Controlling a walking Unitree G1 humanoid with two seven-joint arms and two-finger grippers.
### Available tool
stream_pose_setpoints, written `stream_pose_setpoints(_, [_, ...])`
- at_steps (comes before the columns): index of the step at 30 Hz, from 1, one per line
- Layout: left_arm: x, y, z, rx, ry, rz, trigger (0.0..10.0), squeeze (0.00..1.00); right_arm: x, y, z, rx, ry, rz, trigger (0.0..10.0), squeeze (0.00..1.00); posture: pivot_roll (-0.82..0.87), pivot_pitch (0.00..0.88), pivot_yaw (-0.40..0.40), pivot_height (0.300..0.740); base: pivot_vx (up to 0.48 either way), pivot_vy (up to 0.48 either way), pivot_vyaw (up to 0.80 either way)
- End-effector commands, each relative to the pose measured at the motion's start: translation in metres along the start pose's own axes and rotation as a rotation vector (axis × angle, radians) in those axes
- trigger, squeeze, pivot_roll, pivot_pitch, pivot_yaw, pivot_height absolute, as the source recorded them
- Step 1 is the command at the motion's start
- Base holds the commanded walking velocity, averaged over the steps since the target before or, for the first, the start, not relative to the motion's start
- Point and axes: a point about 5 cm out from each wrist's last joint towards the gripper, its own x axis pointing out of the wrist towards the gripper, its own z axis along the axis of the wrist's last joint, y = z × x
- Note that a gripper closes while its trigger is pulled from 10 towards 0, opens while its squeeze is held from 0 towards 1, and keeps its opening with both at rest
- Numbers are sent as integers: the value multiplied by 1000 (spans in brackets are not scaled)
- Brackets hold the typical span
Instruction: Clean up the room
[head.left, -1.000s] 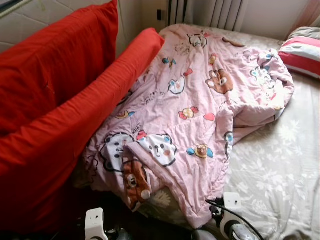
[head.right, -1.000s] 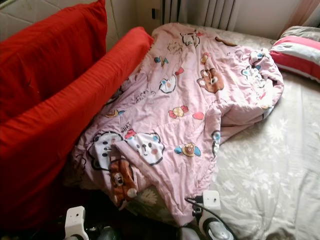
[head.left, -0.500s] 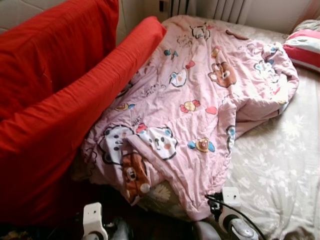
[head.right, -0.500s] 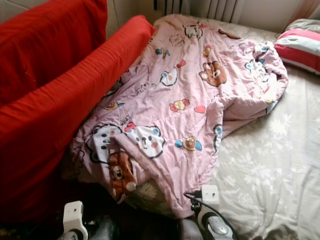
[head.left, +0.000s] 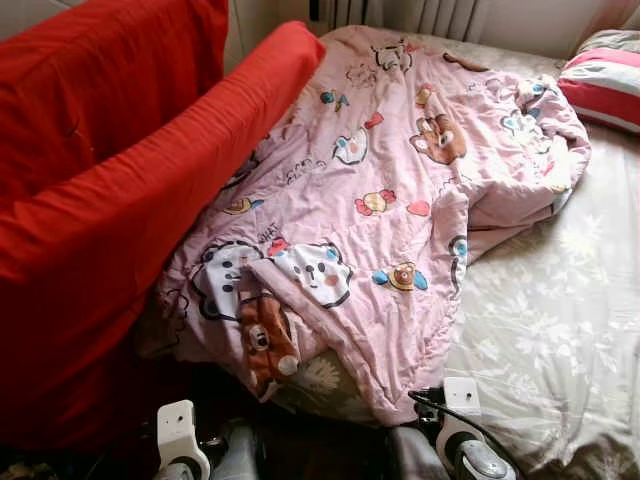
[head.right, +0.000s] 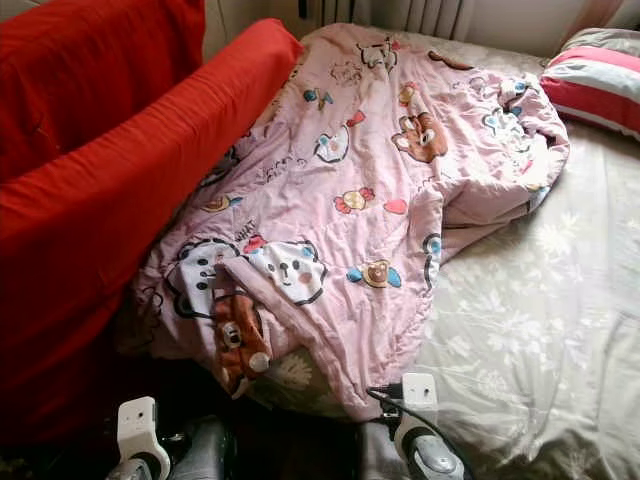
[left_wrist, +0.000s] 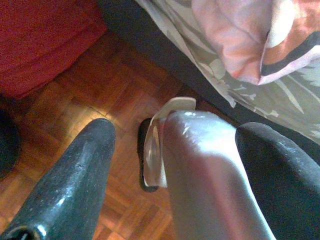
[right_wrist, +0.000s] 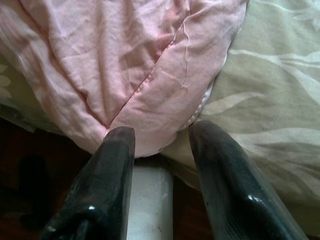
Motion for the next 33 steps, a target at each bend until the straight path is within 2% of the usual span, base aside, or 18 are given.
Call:
stream_pose_setpoints(1, [-6, -2, -23, -33, 73, -7, 10000, 0, -2, 0, -4, 22, -3, -2, 10000, 0, -35, 233, -5, 642, 0, 0, 0])
stream_pose_setpoints(11, [-7, -2, -20, -59, 41, -18, 10000, 0, 2, 3, 14, 0, -83, 27, 10000, 0, -41, 230, 0, 642, 0, 0, 0])
stream_pose_setpoints(16, [-7, -2, -19, -70, 29, -25, 10000, 0, 4, 5, 18, 4, -86, 30, 10000, 0, -39, 226, 2, 642, 0, 0, 0])
stream_pose_setpoints(20, [-7, -2, -20, -64, 28, -28, 10000, 0, 5, 9, 20, 2, -93, 40, 10000, 0, -38, 220, 2, 623, 0, 0, 0])
stream_pose_setpoints(28, [-7, -2, -20, -64, 25, -30, 10000, 0, 5, 11, 21, 3, -106, 39, 10000, 0, -34, 216, 4, 623, 0, 0, 0])
stream_pose_setpoints(33, [-8, -2, -20, -65, 16, -40, 10000, 0, 7, 14, 29, 30, -136, 49, 10000, 0, -33, 212, 6, 623, 0, 0, 0])
